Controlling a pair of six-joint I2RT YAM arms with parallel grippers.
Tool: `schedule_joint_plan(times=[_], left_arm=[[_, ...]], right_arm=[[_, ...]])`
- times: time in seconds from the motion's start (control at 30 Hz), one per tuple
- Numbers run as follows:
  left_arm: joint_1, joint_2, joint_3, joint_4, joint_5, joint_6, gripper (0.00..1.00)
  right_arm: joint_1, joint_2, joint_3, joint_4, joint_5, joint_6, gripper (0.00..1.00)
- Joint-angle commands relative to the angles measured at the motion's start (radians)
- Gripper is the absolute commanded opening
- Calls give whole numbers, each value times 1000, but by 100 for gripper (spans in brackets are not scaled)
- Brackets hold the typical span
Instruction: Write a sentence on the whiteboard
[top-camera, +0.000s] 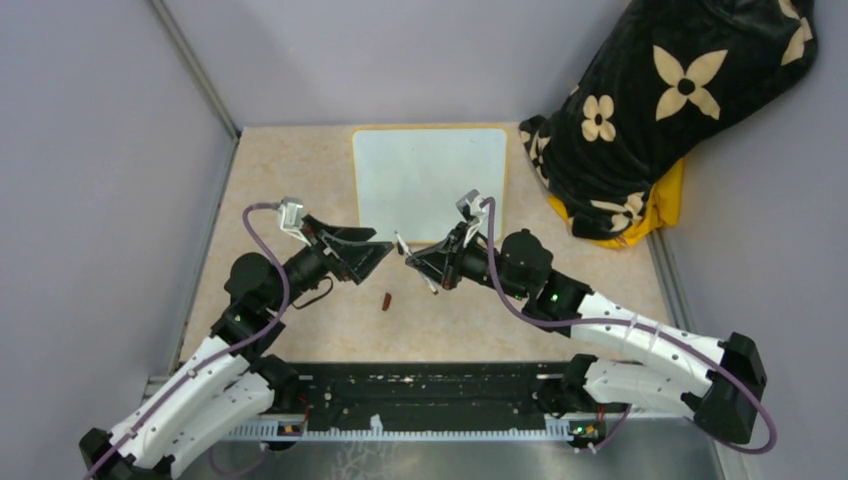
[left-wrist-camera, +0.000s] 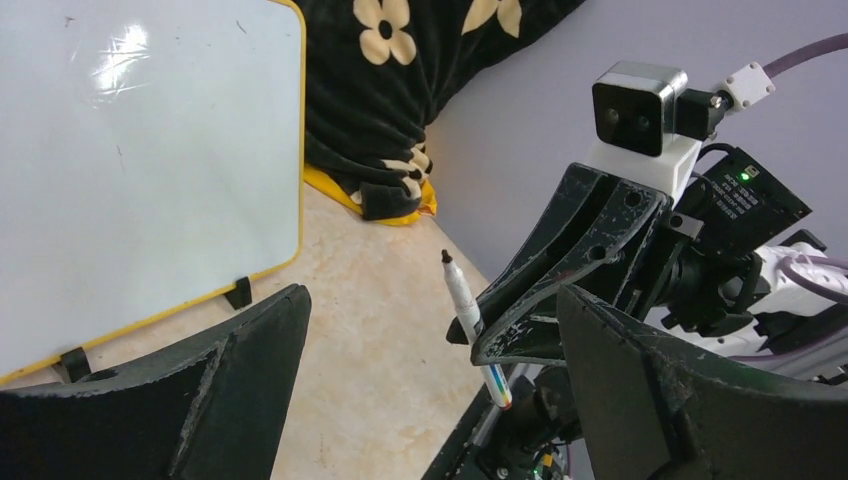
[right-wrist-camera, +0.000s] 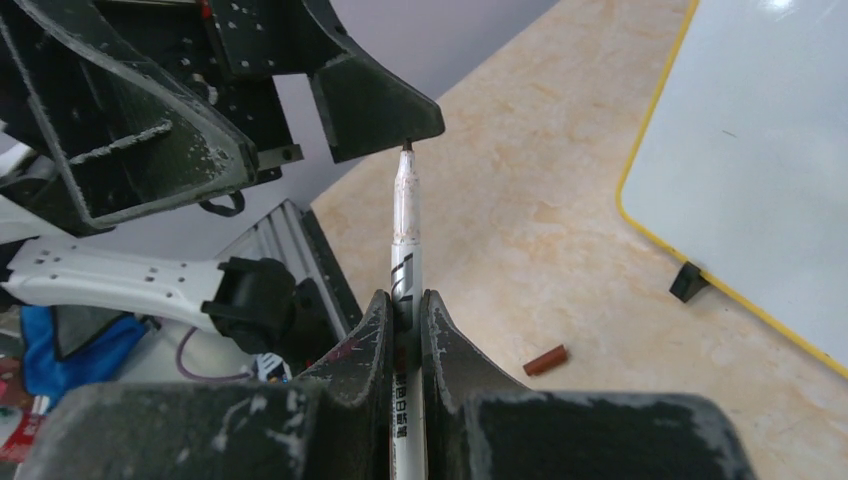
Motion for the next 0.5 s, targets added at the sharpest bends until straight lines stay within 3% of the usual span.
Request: schedule_joint_plan(times=[0.0,0.3,0.47], left_arm=[[-1,-12,25,41,61,-41,99],[-1,-12,-14,136,136,-45,99],[0,5,-24,206,193,-58,92]], right_arm=[[3,-1,53,152,-60,47,0],[3,16,55,197,-132,71,0],[5,21,54,218,-170,81,0]])
